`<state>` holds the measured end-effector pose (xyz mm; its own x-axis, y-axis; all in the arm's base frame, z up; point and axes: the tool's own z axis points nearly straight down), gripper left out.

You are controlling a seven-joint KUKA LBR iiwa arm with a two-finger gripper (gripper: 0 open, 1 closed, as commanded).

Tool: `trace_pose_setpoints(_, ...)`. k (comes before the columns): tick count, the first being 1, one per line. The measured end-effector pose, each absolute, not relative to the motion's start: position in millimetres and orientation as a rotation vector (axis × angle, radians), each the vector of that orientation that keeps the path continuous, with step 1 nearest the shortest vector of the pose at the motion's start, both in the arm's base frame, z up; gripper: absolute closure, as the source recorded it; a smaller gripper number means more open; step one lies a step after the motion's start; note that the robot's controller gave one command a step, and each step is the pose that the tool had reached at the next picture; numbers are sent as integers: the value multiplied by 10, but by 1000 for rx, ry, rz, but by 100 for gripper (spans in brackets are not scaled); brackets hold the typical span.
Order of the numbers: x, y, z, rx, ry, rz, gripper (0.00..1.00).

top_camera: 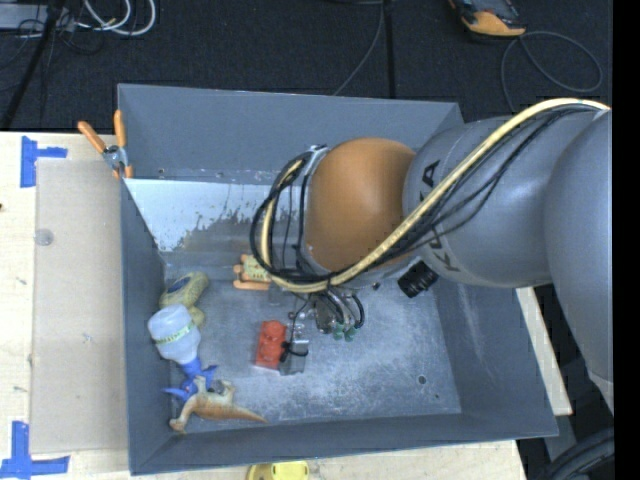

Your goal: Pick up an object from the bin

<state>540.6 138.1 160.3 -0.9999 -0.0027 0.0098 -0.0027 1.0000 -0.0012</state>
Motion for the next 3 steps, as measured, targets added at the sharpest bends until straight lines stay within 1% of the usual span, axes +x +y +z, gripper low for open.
trace_pose_setpoints(1, 5424, 1375, 1646, -1, -3139, 0, 0)
trace_pose_setpoints(2, 5528, 1069, 867, 274, -3117, -8, 100)
trace_pose_setpoints(3, 5528, 1069, 866, 273, -3117, -9, 100)
